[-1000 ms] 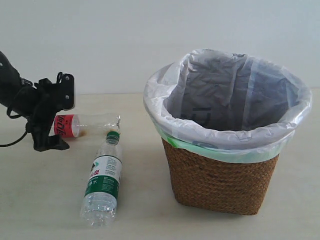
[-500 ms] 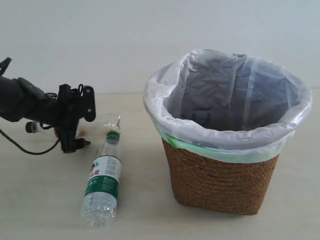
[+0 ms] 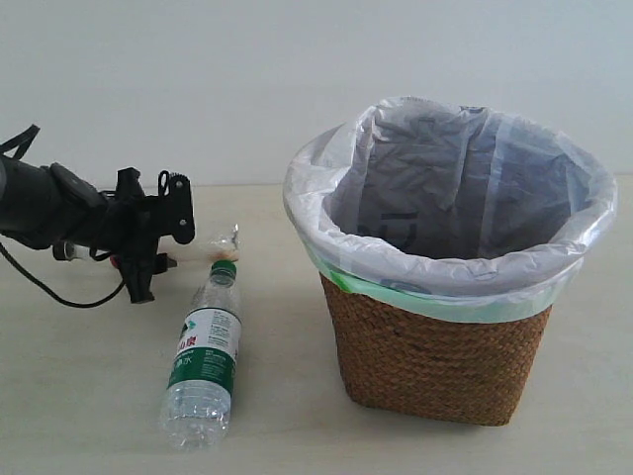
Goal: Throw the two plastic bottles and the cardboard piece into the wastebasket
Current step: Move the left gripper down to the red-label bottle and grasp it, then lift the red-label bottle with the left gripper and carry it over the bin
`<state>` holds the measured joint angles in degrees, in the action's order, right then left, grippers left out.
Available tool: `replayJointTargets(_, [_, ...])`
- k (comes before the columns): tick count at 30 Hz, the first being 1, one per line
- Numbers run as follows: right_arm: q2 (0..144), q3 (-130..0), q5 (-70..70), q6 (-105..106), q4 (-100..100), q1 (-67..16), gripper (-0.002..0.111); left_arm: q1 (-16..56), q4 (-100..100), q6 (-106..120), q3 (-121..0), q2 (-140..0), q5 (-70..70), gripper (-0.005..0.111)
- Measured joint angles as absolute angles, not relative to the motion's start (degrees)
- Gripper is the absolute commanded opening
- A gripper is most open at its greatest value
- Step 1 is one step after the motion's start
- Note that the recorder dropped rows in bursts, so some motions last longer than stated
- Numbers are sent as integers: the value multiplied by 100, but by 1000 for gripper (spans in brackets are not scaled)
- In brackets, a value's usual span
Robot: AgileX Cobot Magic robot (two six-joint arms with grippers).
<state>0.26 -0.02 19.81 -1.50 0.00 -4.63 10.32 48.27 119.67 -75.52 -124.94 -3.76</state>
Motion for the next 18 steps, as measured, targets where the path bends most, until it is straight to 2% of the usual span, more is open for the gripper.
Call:
replayJointTargets(10, [26,-2,1981,-150,0,-463,0,1046,4862,9530,-7552,-11647,227,4])
replayJointTargets(18, [26,-2,1981,-150,0,-463,0,996,6025,8315,-7489,-10338,435,4])
